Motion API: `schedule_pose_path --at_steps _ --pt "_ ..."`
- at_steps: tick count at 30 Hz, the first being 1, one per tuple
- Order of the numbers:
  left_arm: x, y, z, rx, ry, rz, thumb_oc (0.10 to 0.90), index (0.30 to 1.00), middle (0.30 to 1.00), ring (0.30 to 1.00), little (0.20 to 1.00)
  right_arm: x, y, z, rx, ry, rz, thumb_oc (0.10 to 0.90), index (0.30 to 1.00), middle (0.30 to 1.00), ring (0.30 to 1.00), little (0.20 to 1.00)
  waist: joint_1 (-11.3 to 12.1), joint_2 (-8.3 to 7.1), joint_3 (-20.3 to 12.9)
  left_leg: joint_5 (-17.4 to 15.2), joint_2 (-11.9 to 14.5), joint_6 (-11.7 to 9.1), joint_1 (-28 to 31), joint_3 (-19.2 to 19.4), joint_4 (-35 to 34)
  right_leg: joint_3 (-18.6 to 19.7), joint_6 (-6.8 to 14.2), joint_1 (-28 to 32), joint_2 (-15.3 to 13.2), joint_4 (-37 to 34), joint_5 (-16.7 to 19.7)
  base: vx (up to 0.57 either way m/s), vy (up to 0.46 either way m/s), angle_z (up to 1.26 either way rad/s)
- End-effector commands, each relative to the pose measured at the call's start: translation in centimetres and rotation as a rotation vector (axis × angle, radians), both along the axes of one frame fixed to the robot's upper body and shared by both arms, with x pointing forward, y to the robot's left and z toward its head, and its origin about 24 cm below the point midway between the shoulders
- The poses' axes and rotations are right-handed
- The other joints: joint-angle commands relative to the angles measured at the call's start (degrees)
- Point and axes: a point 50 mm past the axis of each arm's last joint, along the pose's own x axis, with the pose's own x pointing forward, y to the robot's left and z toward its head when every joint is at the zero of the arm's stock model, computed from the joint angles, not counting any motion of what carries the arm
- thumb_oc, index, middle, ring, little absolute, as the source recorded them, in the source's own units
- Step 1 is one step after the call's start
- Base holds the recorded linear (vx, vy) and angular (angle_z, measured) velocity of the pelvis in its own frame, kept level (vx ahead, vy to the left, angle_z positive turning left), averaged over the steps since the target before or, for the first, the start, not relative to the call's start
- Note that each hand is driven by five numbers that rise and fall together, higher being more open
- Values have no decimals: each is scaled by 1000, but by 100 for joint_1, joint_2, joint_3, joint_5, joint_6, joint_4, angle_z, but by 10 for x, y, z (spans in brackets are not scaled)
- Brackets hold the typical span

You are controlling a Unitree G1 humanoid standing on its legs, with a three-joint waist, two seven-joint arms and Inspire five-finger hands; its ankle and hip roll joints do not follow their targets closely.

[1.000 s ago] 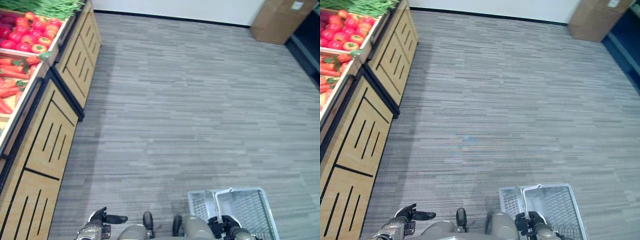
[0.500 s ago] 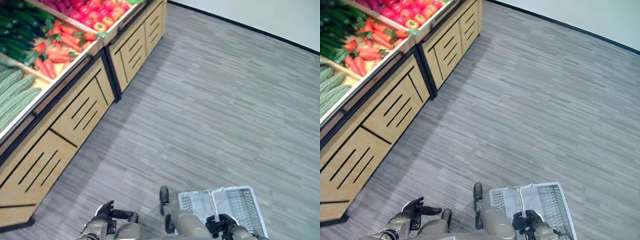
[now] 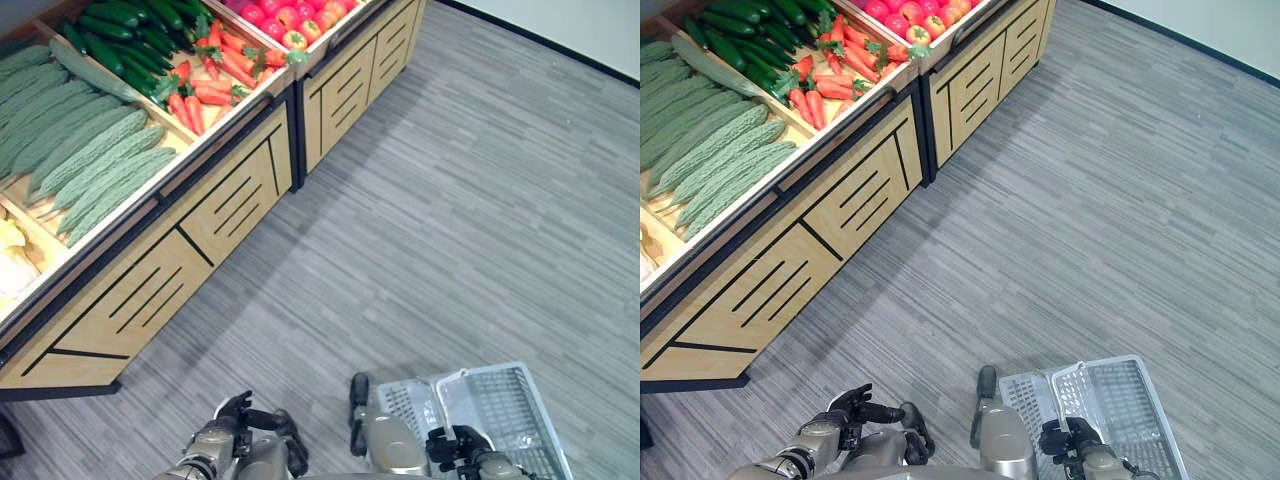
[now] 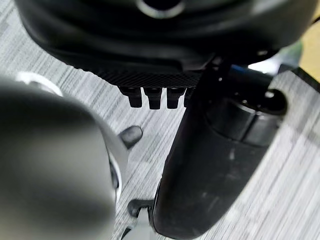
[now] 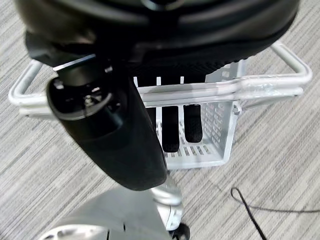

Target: Get the vegetables into the basket

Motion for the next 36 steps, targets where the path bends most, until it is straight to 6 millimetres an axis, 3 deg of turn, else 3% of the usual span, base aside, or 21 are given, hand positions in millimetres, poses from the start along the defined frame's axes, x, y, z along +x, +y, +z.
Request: schedule_pose_path --at_steps 1,5,8,9,11,12,14,15,19,22,25,28,29,30,36 --pt "10 13 7 48 -41 -30 900 1000 1000 1000 1000 -1 13 -3 32 10 88 400 300 300 300 300 150 47 -21 -204 -256 179 258 -94 -558 449 613 261 105 697 -939 22 120 -9" --pt "7 14 6 44 -32 -15 900 1000 1000 1000 1000 0 15 -3 35 13 100 400 300 300 300 300 231 28 -31 -202 -312 239 382 -170 -695 448 648 215 98 964 -940 20 109 -6" --pt "4 12 5 39 -25 -16 900 1000 1000 1000 1000 2 20 -3 47 10 131 400 300 300 300 300 290 44 41 -279 -454 378 605 -421 -749 530 720 -187 15 2390 -888 30 146 18" --pt "5 12 5 40 -29 -16 900 1000 1000 1000 1000 4 20 -3 46 4 133 400 300 300 300 300 281 66 71 -279 -466 371 630 -490 -753 624 713 -275 73 2500 -880 14 91 29" --pt "6 11 6 36 -33 -21 900 1000 1000 1000 1000 7 21 -2 50 -7 138 400 300 300 300 300 273 110 84 -260 -440 331 631 -641 -754 851 617 -371 286 2155 -965 -3 -26 49" --pt "10 10 7 36 -48 -25 900 1000 1000 1000 1000 11 21 -1 52 -20 143 400 300 300 300 300 331 131 83 -133 -393 289 561 -707 -754 1047 523 -398 437 1448 -891 -7 -108 80" --pt "14 10 8 37 -58 -26 900 1000 1000 1000 1000 13 24 -1 64 -28 151 400 300 300 300 300 340 96 76 -62 -392 236 532 -927 -754 1685 552 -442 700 537 -675 23 -163 71" --pt "14 10 9 35 -60 -25 900 1000 1000 1000 1000 12 25 -1 66 -25 156 400 300 300 300 300 332 80 75 -48 -401 218 545 -1023 -754 1758 562 -444 732 461 -648 56 -172 59" --pt "20 5 11 30 -74 -65 900 1000 1000 1000 1000 15 22 1 57 -29 159 400 300 300 300 300 261 49 6 2 -372 124 517 -1472 -754 1780 378 -166 820 472 -855 104 -214 117" --pt "29 -3 13 18 -105 -105 900 1000 1000 1000 1000 19 16 3 41 -40 161 400 300 300 300 300 200 113 -51 88 -255 -23 454 -1865 -754 1524 185 -49 897 538 -1124 164 -353 65" --pt "31 -7 14 4 -114 -110 900 1000 1000 1000 1000 18 12 3 44 -42 125 400 300 300 300 300 154 119 -29 20 -220 -95 389 -1931 -433 1371 94 101 867 494 -1216 123 -178 63" --pt "39 -17 17 -17 -137 -119 900 1000 1000 1000 1000 18 7 5 58 -64 47 400 300 300 300 300 20 133 77 11 -216 -178 47 -1768 15 1058 30 279 686 380 -1204 11 -67 62" --pt "41 -24 16 -35 -141 -114 900 1000 1000 1000 1000 19 3 6 50 -71 22 400 300 300 300 300 -110 173 40 236 -89 -199 -4 -1230 -313 762 64 402 532 163 -1122 -8 35 94" --pt "41 -27 16 -43 -139 -109 900 1000 1000 1000 1000 20 2 6 43 -72 22 400 300 300 300 300 -114 190 16 313 -51 -211 -46 -1081 -416 696 78 420 491 100 -1081 3 68 88" --pt "30 -26 10 -32 -100 -123 900 1000 1000 1000 1000 21 7 5 34 -49 61 400 300 300 300 300 -67 278 -164 178 -102 -100 142 -814 -599 772 156 364 465 151 -1113 66 144 18"
